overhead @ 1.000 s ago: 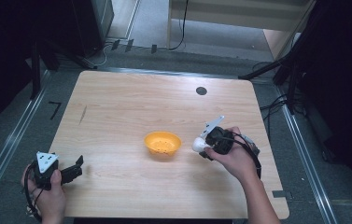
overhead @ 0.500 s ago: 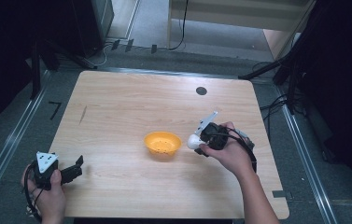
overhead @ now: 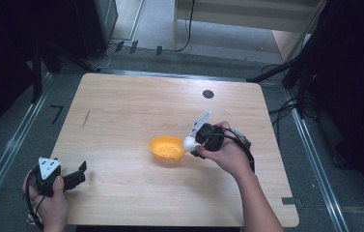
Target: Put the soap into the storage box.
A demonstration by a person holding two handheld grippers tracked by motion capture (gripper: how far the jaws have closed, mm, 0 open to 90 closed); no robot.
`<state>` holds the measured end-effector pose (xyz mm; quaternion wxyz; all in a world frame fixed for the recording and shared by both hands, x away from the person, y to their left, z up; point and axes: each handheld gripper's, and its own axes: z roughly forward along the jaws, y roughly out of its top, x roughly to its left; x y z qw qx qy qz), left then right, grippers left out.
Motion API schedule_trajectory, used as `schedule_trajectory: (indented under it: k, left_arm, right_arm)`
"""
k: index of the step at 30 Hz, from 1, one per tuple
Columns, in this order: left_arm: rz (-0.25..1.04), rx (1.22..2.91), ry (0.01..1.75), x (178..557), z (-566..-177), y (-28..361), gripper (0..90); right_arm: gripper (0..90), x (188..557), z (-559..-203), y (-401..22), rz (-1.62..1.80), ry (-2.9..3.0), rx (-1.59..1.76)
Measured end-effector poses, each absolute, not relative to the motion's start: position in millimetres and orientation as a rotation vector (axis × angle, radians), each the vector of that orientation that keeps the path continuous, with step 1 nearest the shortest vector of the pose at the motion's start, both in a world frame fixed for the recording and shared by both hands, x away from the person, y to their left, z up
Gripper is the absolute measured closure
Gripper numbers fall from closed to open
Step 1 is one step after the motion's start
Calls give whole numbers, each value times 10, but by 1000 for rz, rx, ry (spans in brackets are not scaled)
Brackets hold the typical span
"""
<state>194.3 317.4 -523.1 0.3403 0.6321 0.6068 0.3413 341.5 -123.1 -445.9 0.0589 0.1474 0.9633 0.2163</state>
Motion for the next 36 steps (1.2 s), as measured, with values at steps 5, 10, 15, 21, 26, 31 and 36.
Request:
schedule_trajectory:
  k: [5,10,15,21,26,31,36]
  left_arm:
    - [887,1647,1578,1946,-5232,3171,62]
    - [885,1644,1577,1946,-5232,3173,62]
    - [885,1644,1578,1946,-5232,3173,62]
    - [880,1642,1578,1946,-5232,3177,62]
    - [880,1643,1580,1945,-5231,3179,62]
    - [879,1643,1580,1947,-5231,3179,62]
    - [879,1640,1579,1947,-5231,3176,62]
  right_arm:
    - [511,3449,-4448,-1127,651,2927,402]
    - [511,3485,-4440,-1018,656,2936,363]
    - [511,3506,-4441,-928,652,2944,337]
    - [511,3554,-4420,-794,650,2949,297]
    - [511,3578,-4430,-733,643,2959,274]
    - [511,3601,-4466,-662,633,2966,256]
    - [511,3620,-4478,-601,632,2975,250]
